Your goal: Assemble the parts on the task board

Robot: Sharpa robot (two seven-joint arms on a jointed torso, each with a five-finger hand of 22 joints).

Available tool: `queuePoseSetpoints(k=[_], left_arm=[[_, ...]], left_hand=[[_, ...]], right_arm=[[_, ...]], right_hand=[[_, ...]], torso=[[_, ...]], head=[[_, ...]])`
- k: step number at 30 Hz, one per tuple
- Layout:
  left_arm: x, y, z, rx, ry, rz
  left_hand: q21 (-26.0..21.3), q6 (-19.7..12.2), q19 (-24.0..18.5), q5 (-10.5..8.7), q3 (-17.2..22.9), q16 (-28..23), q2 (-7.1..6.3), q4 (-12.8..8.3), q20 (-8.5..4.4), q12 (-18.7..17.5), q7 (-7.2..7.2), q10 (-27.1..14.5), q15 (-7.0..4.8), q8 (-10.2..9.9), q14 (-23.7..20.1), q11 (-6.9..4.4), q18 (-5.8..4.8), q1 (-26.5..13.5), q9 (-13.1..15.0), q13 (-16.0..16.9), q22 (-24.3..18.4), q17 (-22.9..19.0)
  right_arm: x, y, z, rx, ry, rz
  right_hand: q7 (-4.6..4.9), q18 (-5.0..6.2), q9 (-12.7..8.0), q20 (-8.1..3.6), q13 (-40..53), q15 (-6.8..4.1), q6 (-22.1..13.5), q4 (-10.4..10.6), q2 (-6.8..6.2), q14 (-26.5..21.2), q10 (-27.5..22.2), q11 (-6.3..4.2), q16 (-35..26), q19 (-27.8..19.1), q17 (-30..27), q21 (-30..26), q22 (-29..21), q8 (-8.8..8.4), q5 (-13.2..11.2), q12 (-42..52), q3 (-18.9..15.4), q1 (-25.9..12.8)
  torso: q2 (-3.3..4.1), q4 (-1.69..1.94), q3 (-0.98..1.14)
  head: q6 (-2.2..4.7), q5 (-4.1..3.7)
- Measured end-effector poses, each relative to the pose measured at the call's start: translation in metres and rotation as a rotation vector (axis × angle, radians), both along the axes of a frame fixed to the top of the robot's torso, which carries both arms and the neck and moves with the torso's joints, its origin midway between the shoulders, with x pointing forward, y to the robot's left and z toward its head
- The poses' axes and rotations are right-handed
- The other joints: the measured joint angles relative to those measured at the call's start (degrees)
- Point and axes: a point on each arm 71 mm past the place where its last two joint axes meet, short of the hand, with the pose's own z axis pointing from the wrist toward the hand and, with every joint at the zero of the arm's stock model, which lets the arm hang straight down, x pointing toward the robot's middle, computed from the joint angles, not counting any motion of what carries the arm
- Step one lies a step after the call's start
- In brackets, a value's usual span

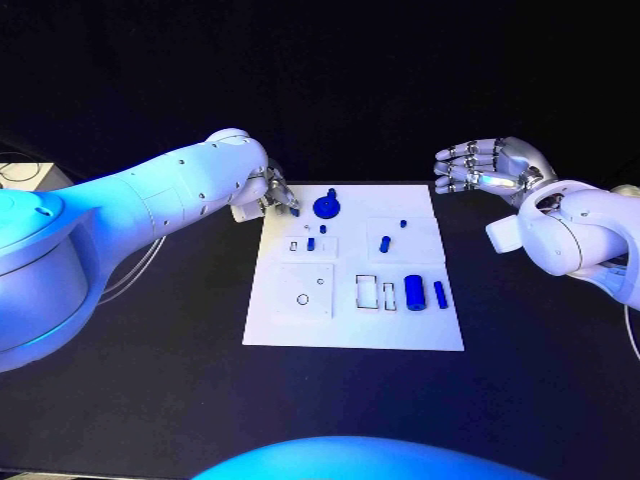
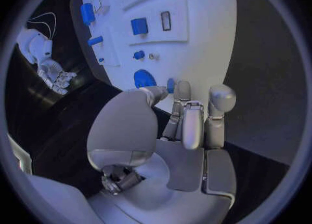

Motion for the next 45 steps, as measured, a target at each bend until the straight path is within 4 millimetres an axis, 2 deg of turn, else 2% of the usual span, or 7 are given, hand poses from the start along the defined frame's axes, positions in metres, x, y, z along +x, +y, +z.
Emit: queuePoseSetpoints(k=[6, 7, 13, 24, 27, 36, 45], left_arm=[[-0.006, 0.004, 0.002, -0.026, -0.004, -0.011], [-0.007, 0.005, 0.003, -0.031, -0.006, -0.014], [-0.015, 0.006, 0.012, -0.063, -0.025, -0.036], [-0.038, 0.002, 0.025, -0.1, -0.062, -0.097], [-0.046, -0.004, 0.027, -0.096, -0.081, -0.126], [-0.066, -0.015, 0.022, -0.048, -0.135, -0.187], [-0.073, -0.019, 0.01, 0.012, -0.161, -0.206]], left_hand=[[1.01, 0.05, 0.4, 0.45, 2.16, 0.42, -1.93, 0.17, -0.4, -0.03, -0.05, 0.97, 0.0, 1.78, 0.0, -0.32, 0.0, -1.93, 0.15, -0.21, 1.33, 0.0], [1.15, 0.15, 0.41, 0.43, 5.18, 0.42, -2.5, -2.71, -0.41, -0.03, -0.15, 1.08, 0.0, 1.78, 0.0, -0.41, 0.0, -2.54, 0.14, -0.21, 1.69, 0.0], [2.3, 1.27, 1.45, 0.9, 5.69, 1.13, -3.34, -2.21, -0.62, 0.36, -0.62, 2.32, 0.0, 2.11, 0.0, -0.65, 0.0, -3.96, 0.15, -0.16, 3.5, 0.0], [3.21, 2.16, 2.21, 1.55, 5.91, 1.74, -4.11, -1.99, -0.91, 1.14, -1.02, 3.98, -0.43, 2.11, 0.01, -0.82, 0.0, -4.73, 0.15, 1.58, 5.1, 0.0], [3.87, 2.84, 2.81, 2.08, 8.02, 1.97, -4.79, -3.59, -1.15, 1.58, -1.16, 5.02, -0.55, 2.15, -0.12, -0.81, 0.0, -5.41, 0.15, 2.54, 5.99, 0.0], [4.74, 3.72, 3.8, 2.9, 8.39, 2.41, -5.45, -3.23, -1.53, 2.02, -1.64, 6.54, -0.84, 2.44, 0.02, -1.34, 0.0, -6.07, 0.15, 3.63, 7.68, 0.0], [4.97, 4.13, 4.21, 3.5, 8.39, 2.41, -5.83, -3.24, -1.54, 2.02, -1.65, 7.35, -1.04, 2.44, -0.18, -1.73, 0.0, -6.45, 0.15, 4.01, 8.11, 0.0]], right_arm=[[0.0, -0.001, 0.0, -0.001, 0.0, -0.003], [0.0, -0.002, 0.0, -0.001, 0.0, -0.004], [0.001, -0.004, 0.0, -0.003, 0.0, -0.009], [0.002, -0.008, 0.0, -0.006, -0.001, -0.019], [0.002, -0.01, 0.0, -0.006, -0.001, -0.022], [0.002, -0.013, 0.0, -0.008, -0.001, -0.029], [0.002, -0.014, -0.001, -0.008, 0.0, -0.03]], right_hand=[[0.0, 0.0, 0.0, 0.0, 0.0, 0.0, 0.0, 0.0, 0.0, 0.0, 0.0, 0.0, -0.19, 0.0, 0.0, 0.0, -0.05, 0.0, 0.0, 0.0, 0.0, 0.0], [0.0, -0.01, 0.0, 0.0, 0.0, 0.0, 0.0, 0.0, 0.0, 0.0, 0.0, 0.0, -0.19, 0.0, 0.0, 0.0, -0.05, 0.0, 0.0, 0.0, 0.0, 0.0], [0.0, -0.01, 0.0, 0.0, -0.09, 0.0, 0.0, 0.0, 0.0, 0.0, 0.0, 0.0, -0.19, 0.0, -0.08, 0.0, -0.05, 0.0, 0.0, 0.0, 0.0, 0.0], [0.0, -0.01, -0.05, 0.0, -0.1, 0.0, 0.0, 0.17, 0.0, 0.0, 0.0, 0.0, -0.19, 0.0, -0.08, 0.0, -0.14, 0.0, 0.0, 0.0, -0.17, 0.0], [0.0, 0.0, -0.05, 0.0, -0.1, 0.0, 0.0, 0.17, 0.0, 0.0, 0.0, 0.0, -0.19, 0.0, -0.08, 0.0, -0.14, 0.0, 0.0, 0.0, -0.17, 0.0], [0.0, -0.01, -0.05, 0.0, -0.1, 0.0, 0.0, 0.17, 0.0, 0.0, 0.0, 0.0, -0.19, 0.0, -0.07, 0.0, -0.13, 0.0, 0.0, 0.0, -0.17, 0.0], [0.0, 0.0, -0.04, 0.0, -0.1, 0.0, 0.0, 0.17, 0.0, 0.0, 0.0, 0.0, -0.19, 0.0, -0.07, 0.0, -0.13, 0.0, -0.01, 0.0, -0.17, 0.0]], torso=[[-0.04, 0.04, 0.0], [-0.05, 0.06, 0.0], [-0.14, 0.16, 0.02], [-0.51, 0.65, -0.08], [-0.59, 0.8, -0.12], [-0.73, 1.1, -0.18], [-0.71, 1.1, -0.21]], head=[[0.01, 0.0], [0.01, 0.0], [0.01, -0.01], [-0.24, -0.08], [-0.27, -0.13], [-0.62, 0.24], [-1.02, 0.25]])
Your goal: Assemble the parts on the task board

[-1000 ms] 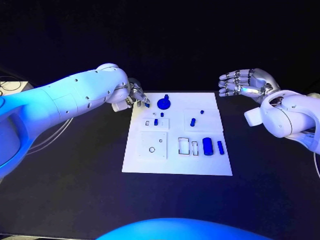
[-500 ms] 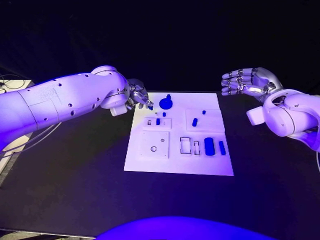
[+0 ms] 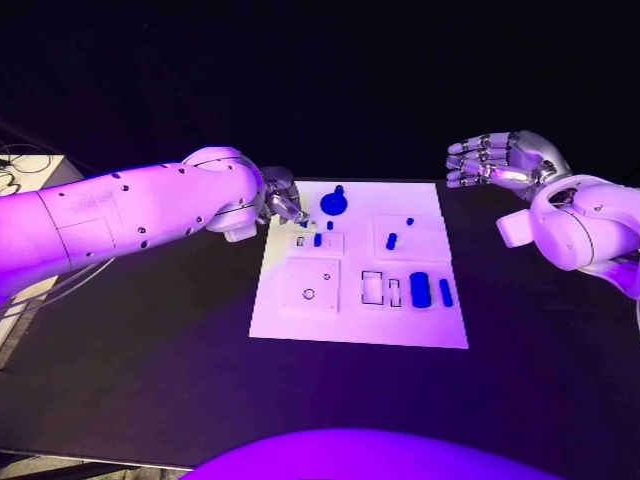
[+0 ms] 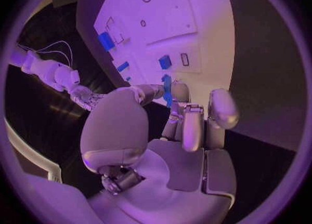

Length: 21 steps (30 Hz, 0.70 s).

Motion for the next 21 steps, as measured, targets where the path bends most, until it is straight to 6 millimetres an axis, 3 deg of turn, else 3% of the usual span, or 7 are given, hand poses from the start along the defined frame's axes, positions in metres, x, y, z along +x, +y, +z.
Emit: queuePoseSetpoints(k=[21], left_arm=[[-0.008, -0.004, -0.021, 0.07, -0.003, -0.002]], left_hand=[[0.27, 0.21, 0.19, 0.28, 0.17, 0.22, -0.6, 0.14, -0.2, -0.01, -0.21, 0.61, -0.2, -0.01, 0.2, -0.23, 0.0, -0.6, 0.01, 0.2, 0.54, 0.0]], right_arm=[[0.0, -0.001, 0.0, 0.0, 0.0, -0.001]], right_hand=[[0.0, 0.0, 0.01, 0.0, -0.17, 0.0, 0.0, 0.0, 0.0, 0.0, 0.0, 0.0, 0.0, 0.0, -0.19, 0.0, -0.18, 0.0, 0.0, 0.0, 0.0, 0.0]], torso=[[0.01, 0.03, 0.07]], head=[[-0.74, -0.08]])
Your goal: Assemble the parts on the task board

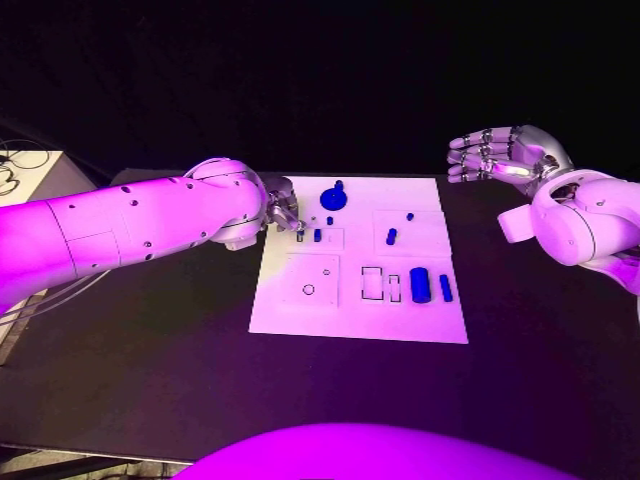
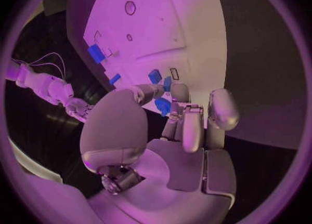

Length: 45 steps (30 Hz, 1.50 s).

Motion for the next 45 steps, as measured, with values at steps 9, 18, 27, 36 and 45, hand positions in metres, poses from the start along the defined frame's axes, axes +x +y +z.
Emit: queuePoseSetpoints(k=[9, 18, 27, 36, 45], left_arm=[[-0.0008, -0.0021, -0.0046, 0.016, 0.008, -0.003], [0.0002, -0.0006, -0.0065, 0.031, 0.009, 0.001], [0.0014, 0.0003, -0.0076, 0.041, 0.013, 0.001], [0.0013, -0.0003, -0.0082, 0.045, 0.019, -0.003], [0.0014, -0.0004, -0.0086, 0.049, 0.024, -0.006]], left_hand=[[0.0, 0.0, 0.0, -0.01, 0.47, 0.0, -0.15, -0.47, 0.0, 0.0, 0.0, 0.02, 0.0, -0.01, 0.0, 0.0, 0.0, -0.15, 0.01, 0.0, 0.0, 0.0], [-0.01, -0.01, 0.0, -0.01, 0.47, 0.0, -0.13, -0.47, 0.0, 0.0, 0.01, 0.01, 0.0, -0.23, 0.0, 0.03, 0.0, -0.13, 0.01, 0.0, -0.01, 0.0], [0.12, -0.02, 0.0, -0.02, 0.47, 0.0, -0.05, -0.47, 0.0, 0.0, 0.01, 0.07, 0.0, 0.0, 0.0, 0.11, 0.0, -0.05, 0.02, -0.01, -0.01, 0.0], [0.21, -0.02, 0.11, 0.35, 0.47, -0.01, 0.13, -0.47, -0.12, -0.01, 0.01, 0.06, 0.0, 0.0, 0.0, 0.12, 0.0, -0.23, 0.02, -0.04, 0.0, 0.0], [0.21, -0.02, 0.2, 0.35, 0.47, 0.0, 0.18, -0.47, -0.21, -0.01, 0.02, 0.06, 0.01, 0.0, 0.0, 0.14, 0.0, -0.28, 0.85, -0.06, 0.04, 0.0]], right_arm=[[-0.0002, -0.0007, 0.0, 0.0, 0.0, -0.001], [-0.0004, -0.0013, 0.0002, 0.0, -0.001, -0.001], [-0.0006, -0.0016, 0.0002, 0.0, -0.001, -0.002], [-0.0006, -0.0016, 0.0002, 0.0, -0.001, -0.001], [-0.0006, -0.0016, 0.0002, 0.0, -0.001, -0.001]], right_hand=[[0.0, 0.0, 0.0, 0.0, 0.0, 0.0, 0.0, 0.0, 0.0, 0.0, 0.0, 0.0, 0.0, 0.0, 0.0, 0.0, 0.0, 0.0, 0.0, 0.0, 0.0, 0.0], [0.0, 0.0, 0.0, 0.0, 0.0, 0.0, 0.0, 0.0, 0.0, 0.0, 0.0, 0.0, 0.0, 0.0, 0.0, 0.0, 0.0, 0.0, 0.0, 0.0, 0.0, 0.0], [0.0, 0.0, 0.0, 0.0, 0.01, 0.0, 0.0, 0.0, 0.0, 0.0, 0.0, 0.0, 0.0, 0.0, 0.01, 0.0, 0.01, 0.0, 0.0, 0.0, 0.0, 0.0], [0.0, 0.0, 0.01, 0.0, -0.11, 0.0, 0.0, 0.16, 0.0, 0.0, 0.0, 0.0, 0.0, 0.0, -0.12, 0.0, -0.14, 0.0, 0.0, 0.0, -0.17, 0.0], [0.0, 0.0, 0.01, 0.0, -0.11, 0.0, 0.0, 0.16, 0.0, 0.0, 0.0, 0.0, 0.0, 0.0, -0.12, 0.0, -0.14, 0.0, 0.0, 0.0, -0.16, 0.0]], torso=[[-0.01, -0.03, 0.01], [0.02, -0.04, 0.02], [0.02, -0.04, -0.01], [0.02, -0.01, -0.03], [0.02, -0.02, -0.04]], head=[[-0.15, 0.05], [-0.33, 0.05], [-0.51, 0.07], [-0.67, 0.03], [-0.81, -0.05]])
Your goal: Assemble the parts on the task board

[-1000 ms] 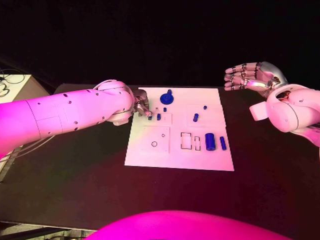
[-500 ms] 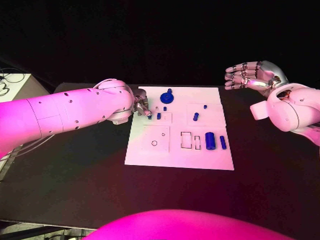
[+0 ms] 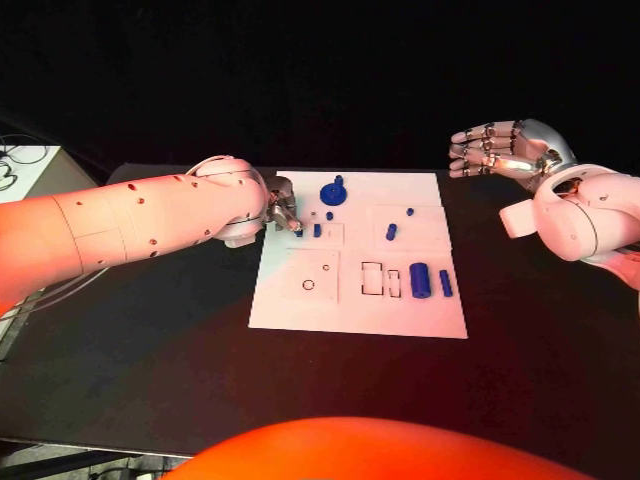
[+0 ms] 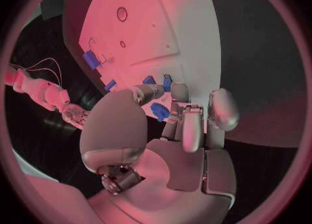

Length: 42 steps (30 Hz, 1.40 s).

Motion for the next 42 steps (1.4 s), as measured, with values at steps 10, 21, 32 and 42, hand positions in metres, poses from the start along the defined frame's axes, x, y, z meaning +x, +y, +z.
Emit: queuePoseSetpoints(k=[10, 21, 32, 42], left_arm=[[-0.0006, -0.0001, -0.0004, 0.003, 0.007, -0.005], [-0.0011, -0.0006, -0.0006, 0.006, 0.015, -0.012], [-0.0009, -0.0004, -0.0005, 0.007, 0.016, -0.013], [-0.0005, -0.0001, -0.0006, 0.007, 0.017, -0.015]], left_hand=[[0.0, -0.01, 0.0, -0.01, 0.0, 0.0, -0.01, 0.0, 0.0, 0.0, 0.0, 0.01, 0.0, 0.0, 0.0, 0.0, 0.0, -0.01, 1.16, 0.0, 0.06, 0.0], [0.0, 0.19, 0.21, 0.28, 0.0, 0.0, -0.02, 0.0, 0.21, -0.03, -0.19, 0.25, 0.0, 0.0, 0.0, -0.04, 0.0, -0.02, 1.17, 0.24, 0.28, 0.0], [0.36, 0.61, 0.42, 0.54, 0.0, 0.23, -0.05, 0.0, 0.0, 0.19, -0.18, 0.54, 0.0, -0.18, 0.0, -0.14, 0.0, -0.06, 1.17, 0.58, 0.69, 0.0], [0.6, 0.85, 0.63, 1.39, 0.0, 0.51, -0.32, 0.0, -0.2, 0.45, -0.39, 0.97, -0.25, -0.07, -0.18, -0.14, 0.0, -0.33, 1.16, 1.21, 1.1, 0.0]], right_arm=[[0.0, 0.0, 0.0, 0.0, 0.0, 0.0], [0.0002, -0.0002, 0.0, 0.0, 0.0, 0.0], [0.0009, 0.0009, -0.0005, -0.001, 0.0, 0.0], [0.0012, 0.0013, -0.0014, -0.001, 0.001, 0.0]], right_hand=[[0.0, 0.01, 0.0, 0.0, 0.0, 0.0, 0.0, 0.0, 0.0, 0.0, 0.0, 0.0, 0.0, 0.0, 0.0, 0.0, 0.0, 0.0, 0.0, 0.0, 0.0, 0.0], [-0.19, 0.0, -0.04, 0.0, -0.08, 0.0, 0.19, 0.0, 0.0, 0.0, 0.0, 0.0, 0.0, 0.0, -0.1, 0.0, -0.14, 0.0, 0.0, 0.0, 0.0, 0.0], [-0.19, 0.01, -0.04, 0.0, -0.11, 0.0, 0.19, 0.0, 0.0, 0.0, 0.0, 0.0, 0.0, 0.0, -0.12, 0.0, -0.15, 0.0, 0.12, 0.0, 0.0, 0.0], [-0.19, 0.0, -0.03, 0.0, -0.1, 0.0, 0.19, -0.01, 0.0, 0.0, 0.0, 0.0, 0.0, 0.0, -0.17, 0.0, -0.14, 0.0, 0.23, 0.0, 0.01, 0.0]], torso=[[0.0, -0.01, 0.02], [0.0, -0.01, 0.01], [0.03, -0.01, 0.03], [0.05, 0.02, 0.05]], head=[[-0.22, -0.14], [-0.45, -0.14], [-0.57, -0.05], [-0.77, 0.03]])
